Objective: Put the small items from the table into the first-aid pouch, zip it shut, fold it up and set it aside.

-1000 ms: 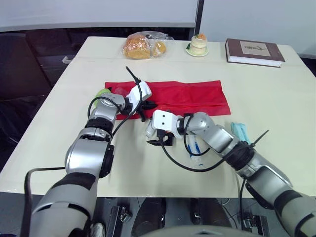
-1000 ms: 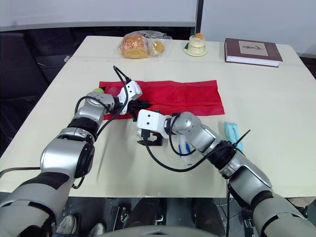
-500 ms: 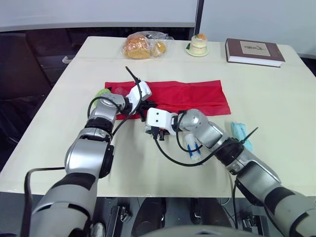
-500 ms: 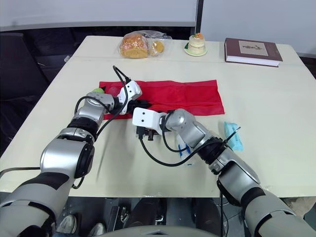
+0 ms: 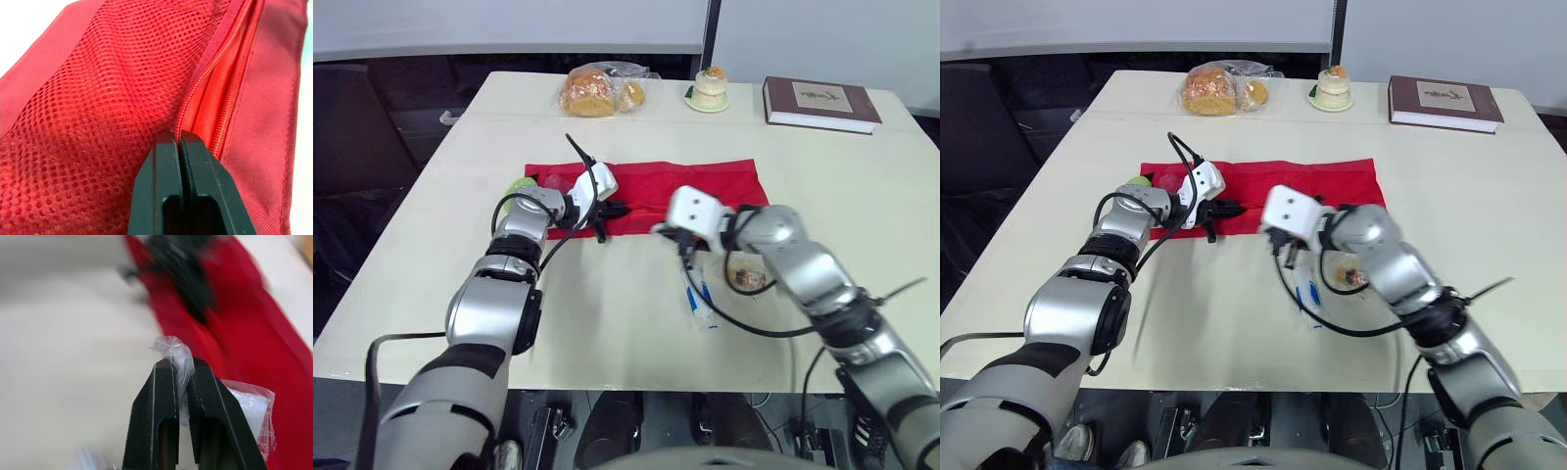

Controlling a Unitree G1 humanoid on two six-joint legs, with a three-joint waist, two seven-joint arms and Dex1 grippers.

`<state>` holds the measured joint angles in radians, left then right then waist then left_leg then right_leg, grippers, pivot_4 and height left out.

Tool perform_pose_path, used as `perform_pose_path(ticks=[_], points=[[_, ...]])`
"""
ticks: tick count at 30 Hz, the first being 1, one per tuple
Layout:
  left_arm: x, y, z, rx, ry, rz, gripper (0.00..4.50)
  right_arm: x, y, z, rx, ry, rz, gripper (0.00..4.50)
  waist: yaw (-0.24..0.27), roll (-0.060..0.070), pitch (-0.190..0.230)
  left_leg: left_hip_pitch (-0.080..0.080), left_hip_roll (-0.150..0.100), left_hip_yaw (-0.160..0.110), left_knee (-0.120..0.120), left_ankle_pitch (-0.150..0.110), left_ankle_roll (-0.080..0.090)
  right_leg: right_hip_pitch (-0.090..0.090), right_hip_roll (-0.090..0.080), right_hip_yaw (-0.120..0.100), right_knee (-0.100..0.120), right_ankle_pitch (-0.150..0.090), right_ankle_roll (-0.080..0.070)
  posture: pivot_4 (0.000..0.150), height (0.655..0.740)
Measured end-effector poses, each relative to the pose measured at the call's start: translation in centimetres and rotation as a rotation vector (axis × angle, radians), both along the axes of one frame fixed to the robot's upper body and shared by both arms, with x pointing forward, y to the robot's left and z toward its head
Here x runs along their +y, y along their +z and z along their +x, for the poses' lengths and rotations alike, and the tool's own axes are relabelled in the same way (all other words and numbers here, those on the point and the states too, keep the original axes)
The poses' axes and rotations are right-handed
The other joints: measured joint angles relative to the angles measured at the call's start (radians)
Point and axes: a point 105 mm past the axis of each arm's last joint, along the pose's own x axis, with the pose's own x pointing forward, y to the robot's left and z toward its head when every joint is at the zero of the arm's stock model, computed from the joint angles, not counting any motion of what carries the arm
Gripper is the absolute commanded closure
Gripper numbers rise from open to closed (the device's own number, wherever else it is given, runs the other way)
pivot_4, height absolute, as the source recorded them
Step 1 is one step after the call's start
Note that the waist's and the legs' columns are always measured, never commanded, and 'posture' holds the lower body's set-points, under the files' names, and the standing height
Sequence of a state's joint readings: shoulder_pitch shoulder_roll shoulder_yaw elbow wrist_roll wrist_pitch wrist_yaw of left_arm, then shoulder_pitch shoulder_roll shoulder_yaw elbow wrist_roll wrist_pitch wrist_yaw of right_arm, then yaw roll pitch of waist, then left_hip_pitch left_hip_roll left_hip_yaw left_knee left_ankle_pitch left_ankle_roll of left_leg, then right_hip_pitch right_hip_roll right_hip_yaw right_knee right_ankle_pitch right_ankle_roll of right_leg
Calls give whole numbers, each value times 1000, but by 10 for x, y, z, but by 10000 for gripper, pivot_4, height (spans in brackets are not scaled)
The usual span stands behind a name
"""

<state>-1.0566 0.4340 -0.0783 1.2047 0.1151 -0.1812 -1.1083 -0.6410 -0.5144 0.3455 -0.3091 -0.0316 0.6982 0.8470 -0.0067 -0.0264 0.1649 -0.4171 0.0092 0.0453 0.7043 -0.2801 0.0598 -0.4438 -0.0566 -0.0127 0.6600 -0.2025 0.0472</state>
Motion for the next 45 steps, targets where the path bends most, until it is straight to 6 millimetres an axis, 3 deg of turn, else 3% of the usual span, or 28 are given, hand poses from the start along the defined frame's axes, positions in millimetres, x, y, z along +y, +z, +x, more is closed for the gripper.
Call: perform_pose_path(ticks=[2,4,7,12,19,25,32,36,38,39,41,43,45], points=[[-7,1,-1,-5,-25,-4,45000,-32,2,-13,-1,-50,-2,44864,5,0,0,-1,0,-1,0,0,0,0,0,-1,-1,0,0,1500,7289],[-5,0,-1,-2,-21,-2,45000,-39,3,-16,1,-59,-2,44864,3,0,0,0,0,0,0,0,1,0,1,-1,-1,0,0,1500,7289],[-10,-2,-3,1,-40,-7,45000,-90,-12,-40,67,-163,-72,44864,13,0,0,0,0,0,0,-1,1,1,0,-1,-1,0,0,1500,7289],[-12,-3,-3,0,-48,-6,45000,-138,-28,-54,81,-266,-167,44864,13,0,0,1,0,1,0,-1,1,1,1,1,-1,0,0,1500,7289],[-14,-3,-4,1,-52,-4,45000,-142,-25,-48,-7,-249,-179,44864,14,0,0,1,0,1,0,-1,1,1,2,2,-1,0,0,1500,7289],[-16,-3,-4,1,-58,-6,45000,-121,-23,-27,-70,-188,-149,44864,16,0,0,1,0,1,0,-1,1,1,2,2,-1,0,0,1500,7289],[-18,-3,-4,0,-61,-9,45000,-93,-40,-12,-26,-146,-77,44864,19,0,1,1,0,1,0,-1,1,1,2,2,-1,0,0,1500,7289],[-19,-3,-4,-1,-62,-10,45000,-86,-42,-6,-16,-150,-46,29744,19,0,1,1,0,1,0,-1,1,1,2,2,-1,0,0,1500,7289],[-19,-3,-4,-1,-62,-10,45000,-86,-43,-5,-8,-152,-49,17336,20,0,1,1,0,1,0,-1,1,1,2,1,-1,0,0,1500,7289],[-19,-3,-4,-1,-62,-10,45000,-86,-45,-6,16,-157,-37,16154,20,0,1,1,0,1,0,-1,1,1,2,1,-1,0,0,1500,7289],[-19,-3,-4,-2,-60,-10,45000,-84,-44,-8,51,-157,-4,9424,19,0,1,1,0,1,0,-1,1,1,2,2,-1,0,0,1500,7289],[-19,-3,-3,-4,-58,-10,45000,-81,-32,-15,63,-129,42,186,20,0,1,1,0,0,0,-1,1,1,2,1,-1,0,0,1500,7289],[-19,-3,-3,-4,-58,-11,45000,-82,-20,-21,59,-112,60,186,21,0,1,1,0,0,0,-1,1,1,2,1,-1,0,0,1500,7289]])
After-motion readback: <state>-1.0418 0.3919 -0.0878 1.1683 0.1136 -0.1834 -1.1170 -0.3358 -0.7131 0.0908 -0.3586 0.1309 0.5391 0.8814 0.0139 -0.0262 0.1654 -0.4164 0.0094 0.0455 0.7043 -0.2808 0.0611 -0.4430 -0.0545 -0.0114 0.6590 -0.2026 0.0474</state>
